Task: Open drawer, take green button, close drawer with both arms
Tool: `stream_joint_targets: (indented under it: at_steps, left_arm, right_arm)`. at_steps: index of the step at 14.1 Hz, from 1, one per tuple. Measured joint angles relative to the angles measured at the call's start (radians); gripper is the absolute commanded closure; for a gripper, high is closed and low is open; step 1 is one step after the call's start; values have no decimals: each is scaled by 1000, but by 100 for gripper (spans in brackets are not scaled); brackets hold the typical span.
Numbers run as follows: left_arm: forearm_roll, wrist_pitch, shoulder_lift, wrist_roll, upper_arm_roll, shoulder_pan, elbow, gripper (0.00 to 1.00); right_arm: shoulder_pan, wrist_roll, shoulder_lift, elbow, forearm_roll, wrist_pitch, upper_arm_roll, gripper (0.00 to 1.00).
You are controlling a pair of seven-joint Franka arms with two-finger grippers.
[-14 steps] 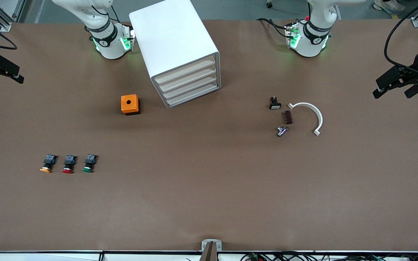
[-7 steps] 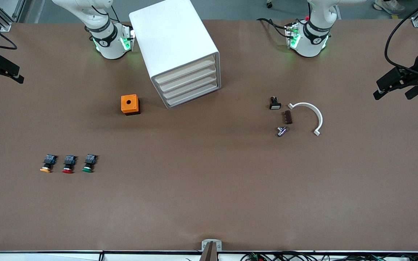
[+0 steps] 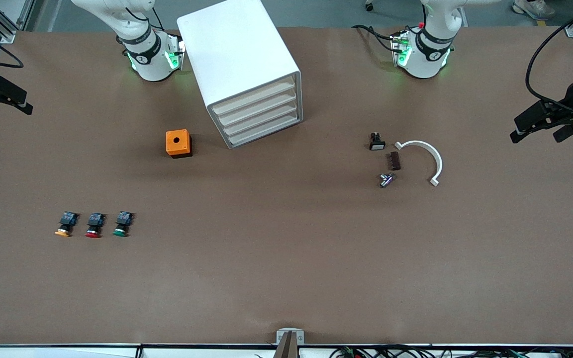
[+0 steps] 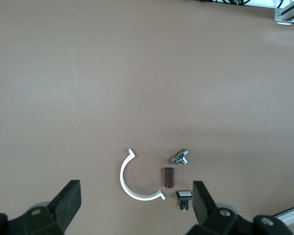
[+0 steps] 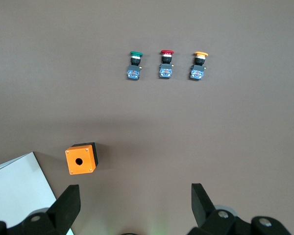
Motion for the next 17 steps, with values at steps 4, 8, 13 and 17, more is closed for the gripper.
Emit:
stream_joint_targets:
  at_steps: [4,8,13,17]
  left_arm:
    - [1,0,31,0,-8,-2,44,0]
    - [47,-64,38,0,-8,-24,66,0]
    - [50,-104,41,-1,-8,-17,77,0]
    - [50,-106,45,-1,-5,-13,77,0]
  right_arm:
    - [0,0,0,0,0,0,0,0]
    - [0,0,0,0,0,0,0,0]
    - [0,0,0,-1,0,0,1,0]
    - [0,0,0,-1,0,0,1,0]
